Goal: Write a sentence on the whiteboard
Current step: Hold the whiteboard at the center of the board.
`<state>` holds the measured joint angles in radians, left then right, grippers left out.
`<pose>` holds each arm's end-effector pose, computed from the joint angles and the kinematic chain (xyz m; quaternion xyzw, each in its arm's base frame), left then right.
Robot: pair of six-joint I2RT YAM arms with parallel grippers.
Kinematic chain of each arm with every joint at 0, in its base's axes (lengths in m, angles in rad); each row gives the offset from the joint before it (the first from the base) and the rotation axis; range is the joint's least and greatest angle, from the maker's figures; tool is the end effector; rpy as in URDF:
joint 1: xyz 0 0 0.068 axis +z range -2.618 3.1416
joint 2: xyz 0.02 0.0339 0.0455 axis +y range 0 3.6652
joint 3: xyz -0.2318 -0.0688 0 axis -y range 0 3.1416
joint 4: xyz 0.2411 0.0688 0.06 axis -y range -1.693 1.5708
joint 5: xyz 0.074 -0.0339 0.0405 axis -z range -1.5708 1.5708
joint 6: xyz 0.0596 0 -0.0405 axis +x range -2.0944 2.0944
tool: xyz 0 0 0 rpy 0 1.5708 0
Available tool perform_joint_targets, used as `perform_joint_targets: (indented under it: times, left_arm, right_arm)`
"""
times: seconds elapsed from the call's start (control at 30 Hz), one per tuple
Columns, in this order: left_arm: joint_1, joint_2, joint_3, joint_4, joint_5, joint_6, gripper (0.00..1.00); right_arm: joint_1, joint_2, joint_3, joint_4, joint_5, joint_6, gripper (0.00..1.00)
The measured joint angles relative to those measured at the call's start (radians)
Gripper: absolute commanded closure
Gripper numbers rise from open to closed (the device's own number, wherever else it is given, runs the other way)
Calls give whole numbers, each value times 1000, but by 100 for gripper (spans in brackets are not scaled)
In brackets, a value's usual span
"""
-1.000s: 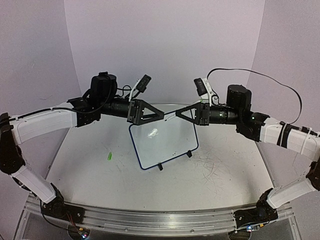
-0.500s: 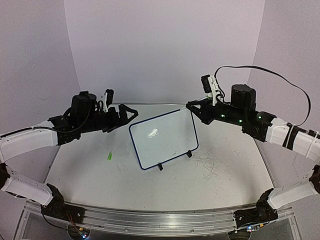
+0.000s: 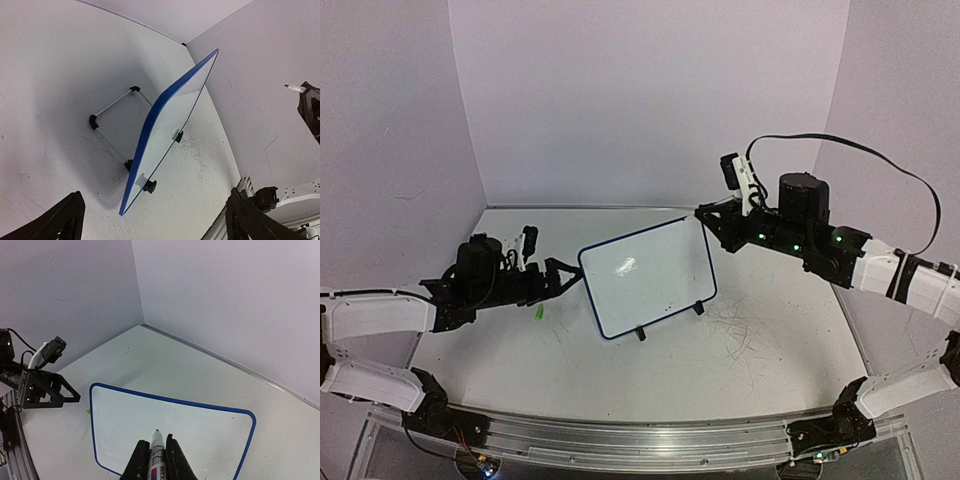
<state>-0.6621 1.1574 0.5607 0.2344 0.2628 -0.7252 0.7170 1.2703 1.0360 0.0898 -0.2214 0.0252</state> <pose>0.2137 -0.1862 0.1933 0.0487 0.8178 -0.4430 0.3642 0.2406 0.2271 0.3183 -0.3228 0.6827 0.3137 0.5757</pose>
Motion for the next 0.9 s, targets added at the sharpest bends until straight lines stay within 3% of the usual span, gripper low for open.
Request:
perform_joint_targets:
  times: [0.17, 0.27, 0.6, 0.9]
  left_arm:
    - [0, -76, -161, 164, 0, 21, 1]
    - [0, -67, -184, 230, 26, 31, 6]
    - [3, 122, -183, 474, 175, 82, 9]
    - [42, 283, -138, 562, 217, 96, 31]
  right_arm:
    - [0, -54, -13, 2, 0, 11, 100]
    - [0, -75, -13, 12, -2, 23, 100]
    - [0, -127, -94, 61, -54, 70, 100]
    - [2, -169, -123, 83, -48, 60, 100]
